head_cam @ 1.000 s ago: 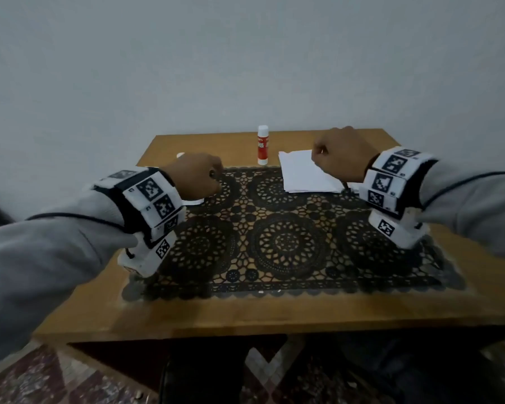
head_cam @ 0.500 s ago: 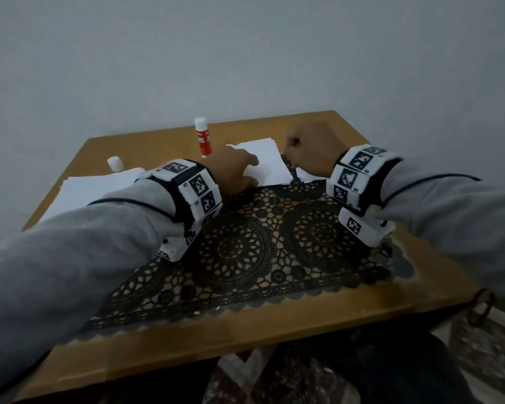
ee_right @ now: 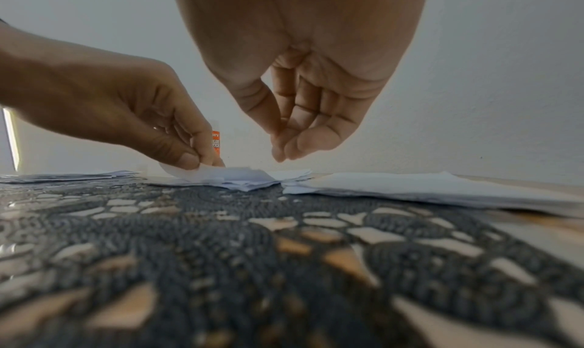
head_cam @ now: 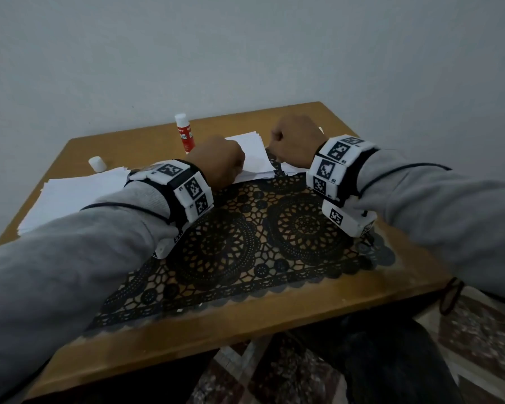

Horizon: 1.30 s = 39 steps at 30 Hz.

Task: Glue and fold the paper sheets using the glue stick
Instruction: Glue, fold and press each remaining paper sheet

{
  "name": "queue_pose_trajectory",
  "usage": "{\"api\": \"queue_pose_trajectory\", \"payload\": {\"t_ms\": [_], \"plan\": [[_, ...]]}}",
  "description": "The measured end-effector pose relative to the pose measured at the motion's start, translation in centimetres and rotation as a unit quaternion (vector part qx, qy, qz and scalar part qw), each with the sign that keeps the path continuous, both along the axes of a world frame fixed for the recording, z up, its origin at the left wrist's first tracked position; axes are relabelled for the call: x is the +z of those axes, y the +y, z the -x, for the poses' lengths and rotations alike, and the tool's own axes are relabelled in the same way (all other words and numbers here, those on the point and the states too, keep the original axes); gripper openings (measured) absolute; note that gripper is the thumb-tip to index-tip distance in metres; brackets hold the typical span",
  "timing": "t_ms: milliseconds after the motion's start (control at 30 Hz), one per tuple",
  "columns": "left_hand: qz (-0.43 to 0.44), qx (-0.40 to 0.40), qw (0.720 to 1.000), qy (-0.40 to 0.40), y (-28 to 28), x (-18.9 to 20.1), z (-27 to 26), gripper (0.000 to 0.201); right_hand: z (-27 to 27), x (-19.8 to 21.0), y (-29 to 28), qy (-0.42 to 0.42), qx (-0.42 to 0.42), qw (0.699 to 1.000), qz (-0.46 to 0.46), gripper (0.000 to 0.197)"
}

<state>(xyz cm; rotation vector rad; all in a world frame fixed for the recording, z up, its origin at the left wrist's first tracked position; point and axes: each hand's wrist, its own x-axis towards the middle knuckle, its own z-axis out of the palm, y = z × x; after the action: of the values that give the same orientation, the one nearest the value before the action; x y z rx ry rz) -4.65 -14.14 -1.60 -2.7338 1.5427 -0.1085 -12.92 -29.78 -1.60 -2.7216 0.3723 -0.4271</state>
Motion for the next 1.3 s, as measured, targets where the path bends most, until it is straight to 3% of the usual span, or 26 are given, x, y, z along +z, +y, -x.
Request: {"api": "queue_pose_trajectory", "payload": {"t_ms": [133,400,467,733,867,967,1033,1133,1267,1300], "plan": [[0.024,0.007,1.000,0.005,-0.2,0.1,0.0,0.016,-0.5,-0.5,-0.7,0.013,-0.027,0.999,0.020,0.025],[0.064,0.025,0.998,0.005,-0.1,0.0,0.2,0.008,-0.6,-0.9,-0.3,0.130,-0.018,0.991,0.028,0.027],[0.065,0.029,0.997,0.005,-0.2,0.0,0.3,0.007,-0.6,-0.8,-0.4,0.131,-0.029,0.991,0.024,0.014],[0.084,0.036,0.996,0.018,-0.2,-0.1,0.1,0.011,-0.7,-0.7,-0.2,0.129,-0.037,0.991,0.017,0.020],[0.094,0.039,0.994,0.029,-0.1,-0.1,-0.1,0.019,-0.6,-0.7,-0.1,0.133,-0.037,0.990,0.014,0.007],[0.096,0.049,0.994,0.031,0.0,-0.1,-0.2,0.018,-0.6,-0.7,0.1,0.136,-0.034,0.990,-0.012,0.018],[0.093,0.047,0.994,0.027,0.0,-0.1,-0.1,0.017,-0.4,-0.6,0.3,0.137,-0.025,0.990,-0.028,0.014],[0.082,0.039,0.996,0.017,-0.1,-0.1,-0.1,0.016,-0.1,-0.4,0.5,0.123,-0.025,0.990,-0.061,0.028],[0.070,0.038,0.997,0.013,-0.2,-0.1,0.1,0.017,0.5,0.2,1.2,0.132,-0.011,0.990,-0.053,0.017],[0.071,0.039,0.997,0.012,-0.2,-0.2,0.1,0.017,0.7,0.2,1.3,0.139,-0.007,0.989,-0.045,0.023]]}}
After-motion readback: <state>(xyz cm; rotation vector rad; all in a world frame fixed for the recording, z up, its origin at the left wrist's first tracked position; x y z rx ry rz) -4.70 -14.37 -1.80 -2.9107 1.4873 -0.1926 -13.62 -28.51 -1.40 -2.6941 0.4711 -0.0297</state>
